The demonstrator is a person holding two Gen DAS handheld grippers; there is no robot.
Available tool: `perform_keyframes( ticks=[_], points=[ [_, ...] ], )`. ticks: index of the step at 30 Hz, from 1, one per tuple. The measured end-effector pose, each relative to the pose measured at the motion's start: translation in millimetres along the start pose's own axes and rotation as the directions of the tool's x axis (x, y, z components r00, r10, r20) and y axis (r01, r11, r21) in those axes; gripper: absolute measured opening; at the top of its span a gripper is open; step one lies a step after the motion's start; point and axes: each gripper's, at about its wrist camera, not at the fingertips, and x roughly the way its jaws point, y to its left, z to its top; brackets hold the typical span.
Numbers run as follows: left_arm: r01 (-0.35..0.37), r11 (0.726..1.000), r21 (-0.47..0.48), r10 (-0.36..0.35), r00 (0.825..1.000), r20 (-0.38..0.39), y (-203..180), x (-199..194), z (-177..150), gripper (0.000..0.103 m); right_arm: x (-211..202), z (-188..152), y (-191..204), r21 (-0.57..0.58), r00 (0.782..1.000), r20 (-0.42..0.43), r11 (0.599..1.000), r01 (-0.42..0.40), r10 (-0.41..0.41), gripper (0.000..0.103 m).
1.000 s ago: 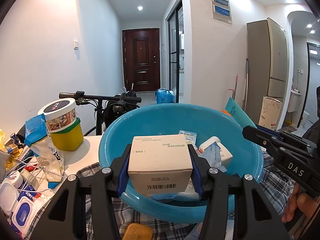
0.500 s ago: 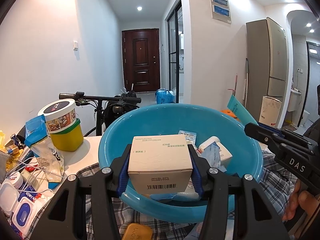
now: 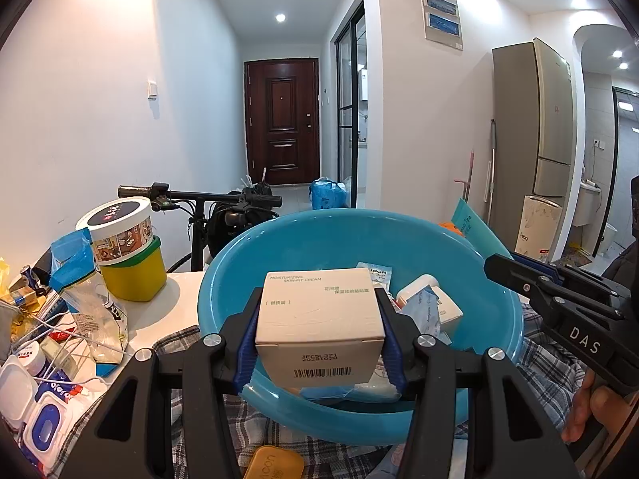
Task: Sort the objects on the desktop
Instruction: 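Hold the white box and teal tube above the turquoise basin, then open the left gripper to drop the white box into the basin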
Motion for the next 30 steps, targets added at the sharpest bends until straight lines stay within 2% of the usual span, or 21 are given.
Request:
perform_keyframes(
  ticks=[19,24,25,26,28,30],
  points=[
    [0.01,1.0,0.002,-0.01,1.0,0.001,-1.0,-0.6,0.0,0.054,-0.6,0.0,1.4,-0.003,1.0,0.005,1.0,0.004,-0.004,0.017],
    [-0.009,1.0,-0.001,0.009,1.0,-0.004,-2.2,1.3,-1.0,0.055,-1.4,-0.2,2.2,-0.006,1.0,0.006,1.0,0.003,-0.003,0.017],
    [-0.019,1.0,-0.003,0.019,1.0,-0.008,-1.1,2.5,-1.0,0.07,-1.5,-0.6,2.5,-0.007,1.0,0.005,1.0,0.004,-0.004,0.017],
    [-0.042,0.999,-0.008,0.042,0.999,-0.018,-0.1,3.6,-1.2,0.103,-1.7,-0.7,2.5,-0.008,1.0,0.006,1.0,0.005,-0.005,0.017],
    [-0.099,0.995,-0.02,0.099,0.995,-0.002,1.2,1.6,-1.2,0.103,-1.5,-0.6,2.0,-0.005,1.0,0.005,1.0,0.001,-0.001,0.017],
    [-0.119,0.993,-0.019,0.119,0.993,0.01,2.6,-0.6,0.0,0.103,-1.5,-0.6,2.2,-0.007,1.0,0.006,1.0,0.003,-0.003,0.017]
  ],
)
